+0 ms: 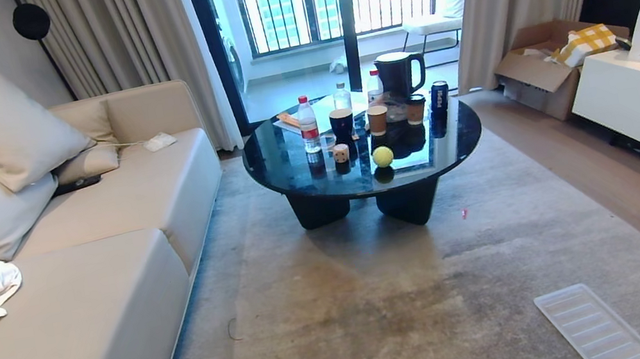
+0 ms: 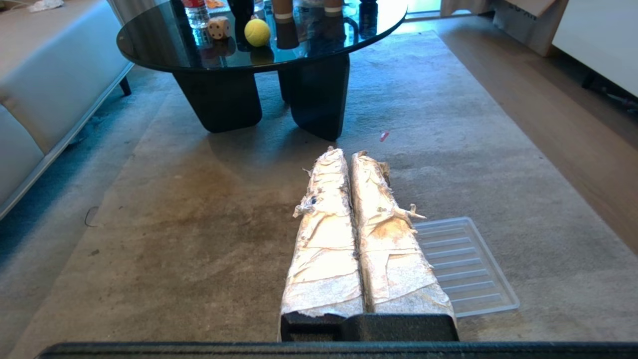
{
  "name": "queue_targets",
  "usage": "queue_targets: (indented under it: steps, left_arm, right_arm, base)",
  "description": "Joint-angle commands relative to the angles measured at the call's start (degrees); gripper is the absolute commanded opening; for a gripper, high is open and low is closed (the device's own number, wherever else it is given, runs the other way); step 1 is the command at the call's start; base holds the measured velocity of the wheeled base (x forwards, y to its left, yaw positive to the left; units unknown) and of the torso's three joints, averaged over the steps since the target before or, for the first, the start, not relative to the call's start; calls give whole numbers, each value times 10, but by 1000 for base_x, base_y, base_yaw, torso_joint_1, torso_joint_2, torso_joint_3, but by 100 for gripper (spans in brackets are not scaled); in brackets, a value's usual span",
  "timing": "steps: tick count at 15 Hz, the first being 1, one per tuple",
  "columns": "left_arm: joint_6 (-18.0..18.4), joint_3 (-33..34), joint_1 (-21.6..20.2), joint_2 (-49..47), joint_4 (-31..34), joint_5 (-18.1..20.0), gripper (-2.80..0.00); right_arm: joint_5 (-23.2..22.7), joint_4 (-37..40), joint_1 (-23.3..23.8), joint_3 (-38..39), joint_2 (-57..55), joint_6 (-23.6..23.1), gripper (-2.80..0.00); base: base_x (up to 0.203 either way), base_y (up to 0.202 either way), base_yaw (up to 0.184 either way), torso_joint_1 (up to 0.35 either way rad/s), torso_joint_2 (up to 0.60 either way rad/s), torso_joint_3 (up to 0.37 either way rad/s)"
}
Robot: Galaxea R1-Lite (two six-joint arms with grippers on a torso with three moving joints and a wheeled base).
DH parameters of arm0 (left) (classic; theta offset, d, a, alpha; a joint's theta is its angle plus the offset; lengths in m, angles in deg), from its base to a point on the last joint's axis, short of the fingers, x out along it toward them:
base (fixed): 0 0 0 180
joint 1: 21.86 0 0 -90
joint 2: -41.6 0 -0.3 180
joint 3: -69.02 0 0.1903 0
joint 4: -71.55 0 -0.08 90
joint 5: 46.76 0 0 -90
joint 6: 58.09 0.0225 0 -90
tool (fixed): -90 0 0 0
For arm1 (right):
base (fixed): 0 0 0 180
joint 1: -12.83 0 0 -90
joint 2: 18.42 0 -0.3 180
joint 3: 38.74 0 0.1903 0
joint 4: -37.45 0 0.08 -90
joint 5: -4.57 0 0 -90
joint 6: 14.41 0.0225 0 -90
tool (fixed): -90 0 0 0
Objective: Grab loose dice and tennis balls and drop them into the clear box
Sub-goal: Pick up the ball on the floor
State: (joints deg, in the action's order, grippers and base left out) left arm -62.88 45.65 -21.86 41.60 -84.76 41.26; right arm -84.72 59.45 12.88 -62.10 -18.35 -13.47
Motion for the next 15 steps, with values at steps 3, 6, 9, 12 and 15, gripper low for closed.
queue_targets:
  steps: [3, 6, 9, 12, 15]
  left_arm:
    - [-3, 0, 0, 0, 1, 0, -280]
    - [-1, 0, 0, 0, 0, 0, -280]
    - [-2, 0, 0, 0, 0, 0, -280]
    - [-2, 0, 0, 0, 0, 0, -280]
    - [-2, 0, 0, 0, 0, 0, -280]
  right_arm:
    - [0, 0, 0, 4, -1, 0, -280]
    - [0, 0, 0, 4, -1, 0, -280]
    - [1, 0, 0, 4, -1, 1, -280]
    - [1, 0, 0, 4, -1, 2, -280]
    - [1, 0, 0, 4, -1, 2, -280]
  base:
    - [0, 0, 0, 0, 0, 0]
    - [82, 0, 2, 0, -2, 2]
    - [184, 0, -1, -1, 1, 0]
    - [181, 0, -1, 2, -2, 2]
    - [181, 0, 1, 2, -1, 2]
